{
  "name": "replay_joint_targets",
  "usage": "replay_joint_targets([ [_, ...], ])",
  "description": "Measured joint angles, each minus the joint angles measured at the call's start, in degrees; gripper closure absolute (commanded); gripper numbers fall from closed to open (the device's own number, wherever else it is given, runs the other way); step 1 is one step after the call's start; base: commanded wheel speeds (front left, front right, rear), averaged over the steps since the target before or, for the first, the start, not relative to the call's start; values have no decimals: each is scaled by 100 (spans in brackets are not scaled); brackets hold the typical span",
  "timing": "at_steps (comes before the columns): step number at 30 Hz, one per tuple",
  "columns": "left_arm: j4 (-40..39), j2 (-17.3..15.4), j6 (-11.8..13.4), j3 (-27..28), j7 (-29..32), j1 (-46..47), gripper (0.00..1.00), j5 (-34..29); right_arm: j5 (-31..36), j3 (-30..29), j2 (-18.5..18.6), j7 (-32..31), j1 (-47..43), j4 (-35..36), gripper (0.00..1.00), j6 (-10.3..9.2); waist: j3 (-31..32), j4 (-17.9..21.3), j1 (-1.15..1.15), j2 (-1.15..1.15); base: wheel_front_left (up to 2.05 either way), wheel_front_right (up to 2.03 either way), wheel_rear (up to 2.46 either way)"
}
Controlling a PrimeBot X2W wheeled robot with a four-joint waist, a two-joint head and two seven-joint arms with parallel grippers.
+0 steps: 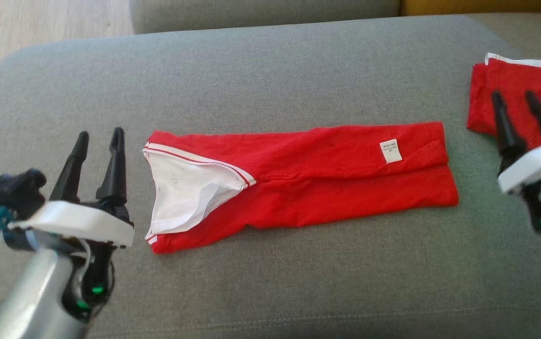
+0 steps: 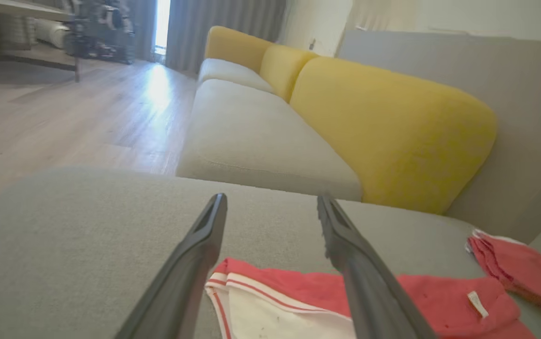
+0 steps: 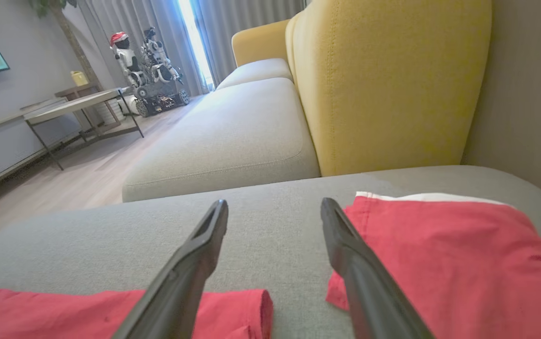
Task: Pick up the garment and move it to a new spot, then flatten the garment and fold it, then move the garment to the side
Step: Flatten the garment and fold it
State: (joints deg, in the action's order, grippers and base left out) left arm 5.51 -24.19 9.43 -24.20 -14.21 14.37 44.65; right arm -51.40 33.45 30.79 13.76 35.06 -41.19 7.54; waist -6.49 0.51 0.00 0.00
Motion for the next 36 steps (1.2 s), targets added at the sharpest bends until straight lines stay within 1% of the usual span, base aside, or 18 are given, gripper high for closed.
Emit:
replay_joint_targets([
  [3, -133, 515, -7, 488, -8, -272, 0, -112, 532, -676, -386, 45, -396, 96, 0, 0, 53, 18, 0, 0, 0, 0, 0],
  [5, -229, 903, -127, 850, -9, -436, 0, -370, 1014, -1250, -684, 46, -699, 405, 0, 0, 72, 28, 0, 0, 0, 0, 0],
  [8, -196, 1183, -188, 1057, -9, -724, 0, -1281, 1873, -2083, -1150, 57, -1251, 913, 0, 0, 101, 43, 0, 0, 0, 0, 0],
  [10, -211, 1496, -219, 1335, -9, -960, 0, -1639, 2476, -2549, -1505, 62, -1694, 1306, 0, 0, 114, 57, 0, 0, 0, 0, 0],
  [11, -211, 1496, -219, 1335, -9, -960, 0, -1639, 2476, -2549, -1505, 62, -1694, 1306, 0, 0, 114, 57, 0, 0, 0, 0, 0],
  [14, -255, 1917, -435, 1631, -9, -1233, 0, -2079, 3143, -3041, -2049, 62, -2280, 1867, 0, 0, 124, 54, 0, 0, 0, 0, 0],
  [16, -314, 2060, -571, 1838, -9, -1348, 0, -2279, 3486, -3248, -2312, 62, -2556, 2146, 0, 0, 128, 43, 0, 0, 0, 0, 0],
  [18, -327, 2101, -710, 2007, -9, -1419, 0, -2399, 3662, -3376, -2480, 62, -2704, 2286, 0, 0, 141, 38, 0, 0, 0, 0, 0],
  [21, -310, 2120, -847, 2147, -9, -1449, 0, -2432, 3691, -3476, -2597, 60, -2832, 2388, 0, 0, 152, 2, 0, 0, 0, 0, 0],
  [24, -300, 2135, -849, 2115, -9, -1446, 0, -2314, 3780, -3513, -2673, 35, -2878, 2440, 0, 0, 151, -37, 0, 0, 0, 0, 0],
  [30, -254, 2137, -850, 2030, -9, -1428, 0, -2297, 3780, -3687, -2718, -130, -2858, 2420, 0, 0, 48, -115, 0, 0, 0, 0, 0],
  [34, -186, 2143, -899, 1900, -9, -1414, 0, -2297, 3315, -3807, -2787, -409, -2682, 2061, 0, 0, -78, -192, 0, 0, 0, 0, 0],
  [36, -176, 2142, -901, 1876, -9, -1387, 0, -2297, 3199, -3909, -2804, -572, -2476, 1817, 0, 0, -150, -246, 0, 0, 0, 0, 0],
])
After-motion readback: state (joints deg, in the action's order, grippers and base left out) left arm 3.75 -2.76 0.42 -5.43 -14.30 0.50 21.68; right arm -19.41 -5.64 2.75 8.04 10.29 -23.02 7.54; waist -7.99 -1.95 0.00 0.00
